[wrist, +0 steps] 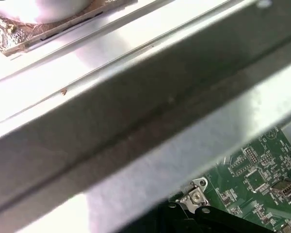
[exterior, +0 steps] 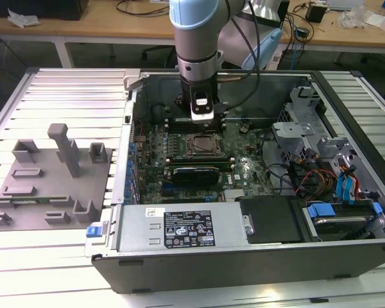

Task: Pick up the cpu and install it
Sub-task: 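Install the first cpu locking lever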

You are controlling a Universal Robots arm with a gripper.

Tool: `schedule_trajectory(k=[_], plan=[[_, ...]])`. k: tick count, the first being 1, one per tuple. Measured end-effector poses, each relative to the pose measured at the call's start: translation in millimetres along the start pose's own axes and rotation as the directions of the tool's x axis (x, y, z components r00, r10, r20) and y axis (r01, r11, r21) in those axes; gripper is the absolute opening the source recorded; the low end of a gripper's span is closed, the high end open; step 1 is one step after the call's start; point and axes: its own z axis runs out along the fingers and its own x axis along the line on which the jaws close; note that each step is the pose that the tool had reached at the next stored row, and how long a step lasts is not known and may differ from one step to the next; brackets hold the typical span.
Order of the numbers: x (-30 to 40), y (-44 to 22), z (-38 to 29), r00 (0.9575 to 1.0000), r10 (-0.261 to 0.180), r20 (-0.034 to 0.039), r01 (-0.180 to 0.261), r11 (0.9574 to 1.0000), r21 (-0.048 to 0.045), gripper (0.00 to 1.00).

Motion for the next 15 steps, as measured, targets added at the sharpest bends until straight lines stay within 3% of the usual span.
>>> schedule_trajectory(k=[15], plan=[[-2.9, 3.1, 2.2, 1.0, 0.0, 0.0001, 0.0, 1.0, 0.0003, 0.11]])
